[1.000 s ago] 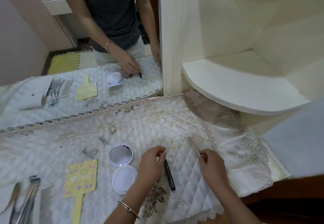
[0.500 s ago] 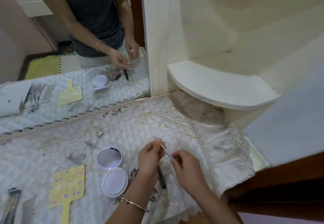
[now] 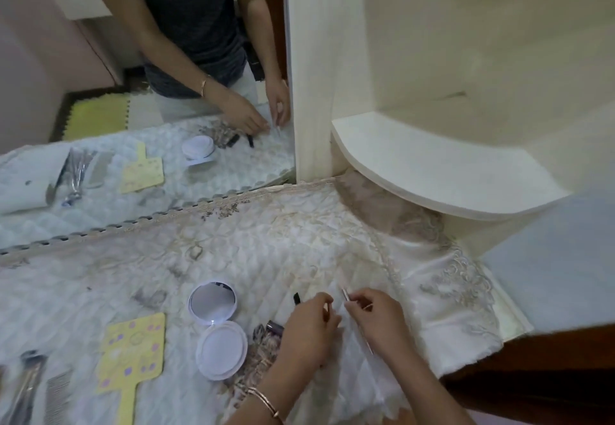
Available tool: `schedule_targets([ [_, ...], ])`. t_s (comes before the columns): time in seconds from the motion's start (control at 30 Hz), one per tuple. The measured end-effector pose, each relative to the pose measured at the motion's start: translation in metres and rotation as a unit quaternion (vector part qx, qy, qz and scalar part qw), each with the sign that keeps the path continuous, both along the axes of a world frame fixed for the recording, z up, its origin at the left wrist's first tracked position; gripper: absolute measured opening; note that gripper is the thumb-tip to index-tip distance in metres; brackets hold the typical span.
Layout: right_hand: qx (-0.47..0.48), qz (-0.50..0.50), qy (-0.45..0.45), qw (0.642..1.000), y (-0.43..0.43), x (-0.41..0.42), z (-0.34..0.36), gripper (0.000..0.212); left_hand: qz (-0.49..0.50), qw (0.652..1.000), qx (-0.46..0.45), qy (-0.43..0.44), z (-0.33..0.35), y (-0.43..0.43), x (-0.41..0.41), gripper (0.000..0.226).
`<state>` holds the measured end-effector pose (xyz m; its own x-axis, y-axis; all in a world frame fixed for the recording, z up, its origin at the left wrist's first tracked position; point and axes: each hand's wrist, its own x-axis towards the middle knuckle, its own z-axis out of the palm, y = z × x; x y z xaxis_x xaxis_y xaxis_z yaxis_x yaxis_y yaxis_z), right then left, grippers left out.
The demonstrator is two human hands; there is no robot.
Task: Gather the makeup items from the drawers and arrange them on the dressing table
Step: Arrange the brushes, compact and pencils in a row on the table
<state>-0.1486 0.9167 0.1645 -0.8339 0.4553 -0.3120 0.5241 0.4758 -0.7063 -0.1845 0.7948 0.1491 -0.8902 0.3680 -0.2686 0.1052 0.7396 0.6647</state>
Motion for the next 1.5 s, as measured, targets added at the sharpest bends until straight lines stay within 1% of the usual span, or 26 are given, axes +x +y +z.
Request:
schedule_targets([
  [0.1, 0.005, 0.013, -0.008, 1.000, -0.008, -0.002, -0.007, 0.011, -0.047, 0.993, -0.092, 0.060, -0.013, -0.002, -0.003, 0.027],
  [0.17, 0.016, 0.035, -0.017, 0.999, -0.013, -0.002, -0.011, 0.012, -0.067, 0.986, -0.126, 0.085, -0.018, -0.007, -0.001, 0.037],
  [0.2, 0.018, 0.043, -0.020, 0.999, -0.015, -0.002, -0.012, 0.013, -0.064, 0.986, -0.127, 0.087, -0.019, -0.010, 0.001, 0.041],
  [0.23, 0.013, 0.047, -0.019, 0.999, -0.016, -0.001, -0.013, 0.014, -0.048, 0.987, -0.113, 0.099, -0.021, -0.013, 0.003, 0.040],
  [0.33, -0.001, 0.045, -0.016, 0.999, -0.017, 0.000, -0.017, 0.018, 0.014, 0.989, -0.064, 0.132, -0.016, -0.023, 0.008, 0.027],
  [0.4, -0.008, 0.043, -0.020, 0.999, -0.018, 0.000, -0.019, 0.018, 0.039, 0.988, -0.050, 0.138, -0.015, -0.035, 0.008, 0.031],
  [0.47, -0.010, 0.051, -0.022, 0.998, -0.021, 0.000, -0.020, 0.016, 0.054, 0.987, -0.071, 0.134, -0.015, -0.050, 0.010, 0.036],
  [0.5, -0.008, 0.057, -0.021, 0.998, -0.024, -0.001, -0.021, 0.013, 0.050, 0.986, -0.095, 0.131, -0.016, -0.056, 0.011, 0.035],
  [0.6, -0.004, 0.081, -0.020, 0.997, -0.032, -0.001, -0.020, 0.005, 0.005, 0.980, -0.147, 0.132, -0.017, -0.066, 0.016, 0.022],
  [0.7, -0.009, 0.096, -0.017, 0.995, -0.041, -0.001, -0.018, 0.005, -0.006, 0.982, -0.153, 0.108, -0.018, -0.064, 0.015, 0.017],
  [0.83, -0.006, 0.105, -0.011, 0.994, -0.053, -0.001, -0.017, 0.005, 0.003, 0.990, -0.114, 0.087, -0.019, -0.065, 0.016, 0.026],
  [0.9, -0.009, 0.109, -0.018, 0.994, -0.058, -0.003, -0.016, 0.007, -0.012, 0.990, -0.117, 0.081, -0.019, -0.068, 0.016, 0.027],
  [0.93, -0.009, 0.110, -0.019, 0.994, -0.060, -0.003, -0.016, 0.007, -0.018, 0.989, -0.117, 0.087, -0.019, -0.069, 0.016, 0.032],
  [1.03, -0.005, 0.106, -0.009, 0.994, -0.058, -0.002, -0.016, 0.004, -0.035, 0.990, -0.105, 0.091, -0.015, -0.071, 0.018, 0.066],
  [1.07, 0.000, 0.104, -0.004, 0.995, -0.055, -0.001, -0.016, 0.004, -0.032, 0.991, -0.096, 0.088, -0.016, -0.072, 0.018, 0.069],
  [1.13, 0.016, 0.099, 0.002, 0.995, -0.048, 0.002, -0.017, 0.005, -0.016, 0.993, -0.088, 0.081, -0.019, -0.071, 0.021, 0.060],
  [1.23, 0.017, 0.101, -0.001, 0.995, -0.044, 0.004, -0.019, 0.012, -0.005, 0.987, -0.101, 0.125, -0.021, -0.069, 0.029, 0.039],
  [1.27, 0.013, 0.109, -0.004, 0.994, -0.045, 0.004, -0.019, 0.014, -0.009, 0.985, -0.104, 0.139, -0.019, -0.069, 0.031, 0.036],
  [1.37, -0.001, 0.131, -0.001, 0.991, -0.049, 0.007, -0.019, 0.017, -0.027, 0.978, -0.108, 0.175, -0.023, -0.069, 0.035, 0.042],
  [1.5, -0.008, 0.143, 0.014, 0.990, -0.052, 0.009, -0.018, 0.016, -0.020, 0.971, -0.136, 0.198, -0.029, -0.070, 0.032, 0.043],
])
